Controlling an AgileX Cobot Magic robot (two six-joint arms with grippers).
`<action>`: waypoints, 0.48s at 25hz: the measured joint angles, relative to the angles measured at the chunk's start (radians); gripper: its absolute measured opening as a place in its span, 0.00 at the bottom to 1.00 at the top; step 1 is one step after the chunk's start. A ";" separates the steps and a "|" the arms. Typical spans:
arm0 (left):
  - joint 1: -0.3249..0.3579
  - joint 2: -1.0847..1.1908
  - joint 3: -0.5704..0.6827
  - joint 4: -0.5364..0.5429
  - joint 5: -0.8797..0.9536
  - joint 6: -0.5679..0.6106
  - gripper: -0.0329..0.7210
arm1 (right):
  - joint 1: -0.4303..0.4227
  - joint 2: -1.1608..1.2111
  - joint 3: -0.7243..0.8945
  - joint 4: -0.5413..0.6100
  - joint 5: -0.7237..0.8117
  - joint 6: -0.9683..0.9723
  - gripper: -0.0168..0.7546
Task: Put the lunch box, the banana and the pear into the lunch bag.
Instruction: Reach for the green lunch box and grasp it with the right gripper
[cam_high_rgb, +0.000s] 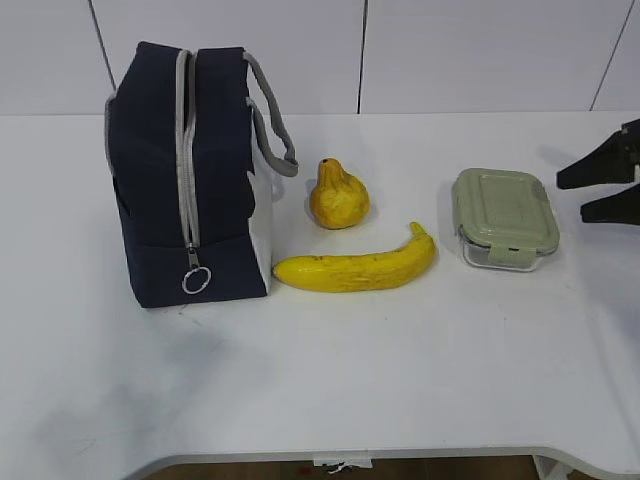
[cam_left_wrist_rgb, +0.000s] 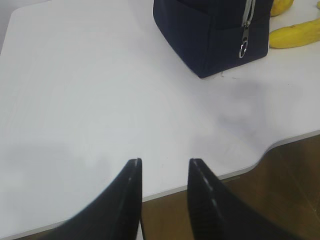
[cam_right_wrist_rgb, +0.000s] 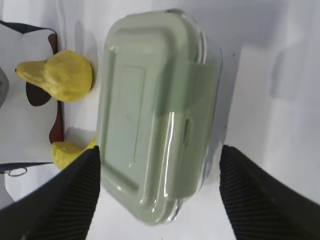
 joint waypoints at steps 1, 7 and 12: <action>0.000 0.000 0.000 0.000 0.000 0.000 0.36 | 0.000 0.012 -0.008 0.009 0.000 0.000 0.75; 0.000 0.000 0.000 0.000 0.000 0.000 0.36 | 0.000 0.054 -0.015 0.043 0.000 -0.026 0.75; 0.000 0.000 0.000 0.000 0.000 0.000 0.36 | 0.000 0.091 -0.018 0.067 0.000 -0.034 0.75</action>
